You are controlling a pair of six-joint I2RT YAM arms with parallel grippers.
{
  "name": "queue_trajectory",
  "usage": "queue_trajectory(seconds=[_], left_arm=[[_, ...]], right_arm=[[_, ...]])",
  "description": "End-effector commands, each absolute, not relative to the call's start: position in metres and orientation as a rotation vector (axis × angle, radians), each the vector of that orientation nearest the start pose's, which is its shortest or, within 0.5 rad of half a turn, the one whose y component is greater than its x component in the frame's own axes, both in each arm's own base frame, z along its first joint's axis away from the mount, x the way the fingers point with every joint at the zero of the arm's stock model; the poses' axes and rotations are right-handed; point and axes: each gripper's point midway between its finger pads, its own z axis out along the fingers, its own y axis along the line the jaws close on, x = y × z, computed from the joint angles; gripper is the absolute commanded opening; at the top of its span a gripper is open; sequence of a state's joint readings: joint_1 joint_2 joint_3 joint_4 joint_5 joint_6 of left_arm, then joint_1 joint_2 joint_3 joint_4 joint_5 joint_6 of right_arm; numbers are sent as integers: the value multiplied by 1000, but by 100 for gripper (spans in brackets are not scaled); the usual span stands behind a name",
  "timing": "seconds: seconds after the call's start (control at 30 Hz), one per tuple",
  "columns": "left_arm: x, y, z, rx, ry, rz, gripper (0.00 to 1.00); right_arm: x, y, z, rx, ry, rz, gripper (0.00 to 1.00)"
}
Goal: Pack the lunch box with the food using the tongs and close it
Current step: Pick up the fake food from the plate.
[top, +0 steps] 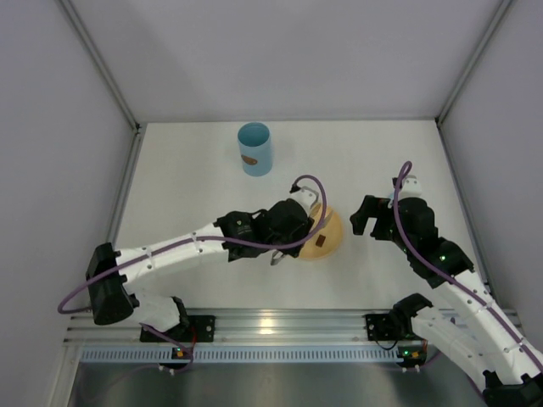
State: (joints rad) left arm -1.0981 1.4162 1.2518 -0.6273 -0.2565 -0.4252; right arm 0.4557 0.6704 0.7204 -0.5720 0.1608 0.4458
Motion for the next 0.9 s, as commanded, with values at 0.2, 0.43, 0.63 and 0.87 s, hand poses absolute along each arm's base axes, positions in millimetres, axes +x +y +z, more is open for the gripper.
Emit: queue_trajectory(seconds=[0.2, 0.43, 0.63, 0.87], left_arm=[[175, -347, 172, 633, 2258, -474, 48], [169, -347, 145, 654, 2299, -420, 50], [165, -351, 131, 661, 2329, -412, 50], [161, -355, 117, 695, 2361, -399, 50]], right_arm=[[226, 100, 207, 76, 2084, 377, 99], [225, 100, 206, 74, 2086, 379, 98], [224, 100, 205, 76, 2084, 378, 99], [224, 100, 203, 78, 2085, 382, 99]])
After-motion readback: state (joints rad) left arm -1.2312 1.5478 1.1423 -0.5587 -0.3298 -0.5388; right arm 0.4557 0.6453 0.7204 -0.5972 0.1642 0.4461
